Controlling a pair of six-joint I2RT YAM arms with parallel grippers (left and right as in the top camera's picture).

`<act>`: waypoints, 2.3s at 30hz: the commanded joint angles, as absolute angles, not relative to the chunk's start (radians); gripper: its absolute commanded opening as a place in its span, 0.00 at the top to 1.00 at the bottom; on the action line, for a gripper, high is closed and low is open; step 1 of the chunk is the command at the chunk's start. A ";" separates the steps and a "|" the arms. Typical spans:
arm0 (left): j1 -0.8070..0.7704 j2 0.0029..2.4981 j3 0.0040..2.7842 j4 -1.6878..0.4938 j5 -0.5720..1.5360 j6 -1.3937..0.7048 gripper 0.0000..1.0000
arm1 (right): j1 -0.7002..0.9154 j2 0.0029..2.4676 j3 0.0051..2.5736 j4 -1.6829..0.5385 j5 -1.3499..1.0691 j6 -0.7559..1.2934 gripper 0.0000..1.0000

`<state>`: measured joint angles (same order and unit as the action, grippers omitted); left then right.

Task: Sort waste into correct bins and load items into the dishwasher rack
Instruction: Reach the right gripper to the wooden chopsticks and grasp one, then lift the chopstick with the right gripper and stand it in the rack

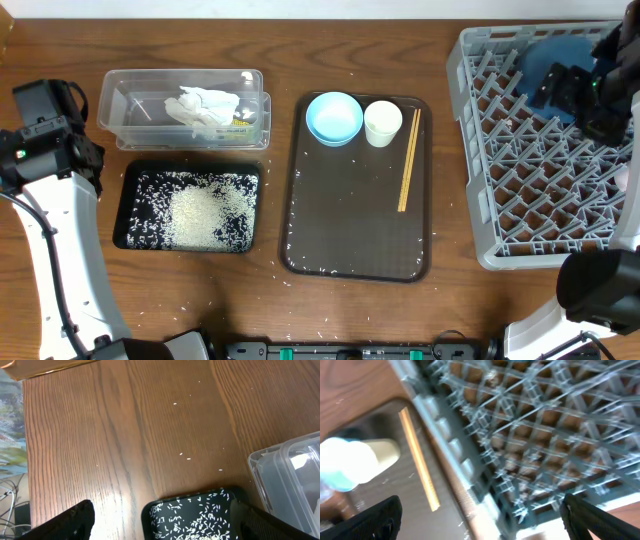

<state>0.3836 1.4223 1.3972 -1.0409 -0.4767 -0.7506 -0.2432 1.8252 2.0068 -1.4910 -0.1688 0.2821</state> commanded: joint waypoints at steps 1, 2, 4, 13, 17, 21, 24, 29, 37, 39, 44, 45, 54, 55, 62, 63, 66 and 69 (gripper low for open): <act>0.387 1.425 1.400 -1.047 -0.479 -0.737 0.11 | -0.246 1.811 2.009 -1.511 -0.408 0.288 0.01; 0.387 1.425 1.400 -1.047 -0.479 -0.737 0.11 | -0.234 1.811 2.004 -1.509 -0.484 0.255 0.04; 0.387 1.425 1.400 -1.047 -0.479 -0.737 0.11 | -0.200 1.811 1.999 -1.512 -0.520 0.188 0.13; 0.387 1.425 1.400 -1.047 -0.479 -0.737 0.10 | 0.124 1.813 1.782 -1.436 -0.085 0.345 0.42; 0.387 1.425 1.400 -1.047 -0.479 -0.737 0.10 | 0.225 1.814 1.671 -1.311 -0.085 0.344 0.48; 0.387 1.425 1.400 -1.047 -0.479 -0.737 0.10 | 0.292 1.814 1.609 -1.190 -0.086 0.348 0.53; 0.387 1.425 1.400 -1.047 -0.479 -0.737 0.10 | 0.329 1.814 1.552 -1.107 -0.086 0.358 0.53; 0.387 1.425 1.400 -1.047 -0.479 -0.737 0.10 | 0.365 1.824 1.435 -0.941 -0.070 0.434 0.56; 0.387 1.425 1.400 -1.047 -0.479 -0.737 0.10 | 0.379 1.835 1.296 -0.707 -0.041 0.546 0.58; 0.387 1.425 1.400 -1.047 -0.479 -0.737 0.10 | 0.379 1.835 1.278 -0.679 -0.030 0.548 0.58; 0.387 1.425 1.400 -1.047 -0.479 -0.737 0.10 | 0.381 1.835 1.219 -0.617 -0.007 0.593 0.60; 0.387 1.425 1.400 -1.047 -0.479 -0.737 0.10 | 0.382 1.835 1.208 -0.606 -0.006 0.598 0.60; 0.387 1.425 1.400 -1.047 -0.479 -0.737 0.10 | 0.382 1.839 1.163 -0.549 0.026 0.597 0.59; 0.387 1.425 1.400 -1.047 -0.479 -0.737 0.09 | 0.382 1.842 1.163 -0.544 0.026 0.598 0.59; 0.387 1.425 1.400 -1.047 -0.479 -0.737 0.10 | 0.387 1.901 1.163 -0.534 0.027 0.596 0.60; 0.387 1.425 1.400 -1.047 -0.479 -0.737 0.09 | 0.387 1.906 1.163 -0.534 0.027 0.596 0.60; 0.387 1.425 1.400 -1.047 -0.479 -0.737 0.09 | 0.387 1.918 1.163 -0.535 0.030 0.591 0.60; 0.387 1.425 1.400 -1.047 -0.479 -0.737 0.09 | 0.387 1.918 1.163 -0.538 0.035 0.586 0.60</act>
<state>0.3836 1.4223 1.3972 -1.0431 -0.4736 -0.7506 0.3809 1.9038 1.1702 -0.5346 0.0128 0.5838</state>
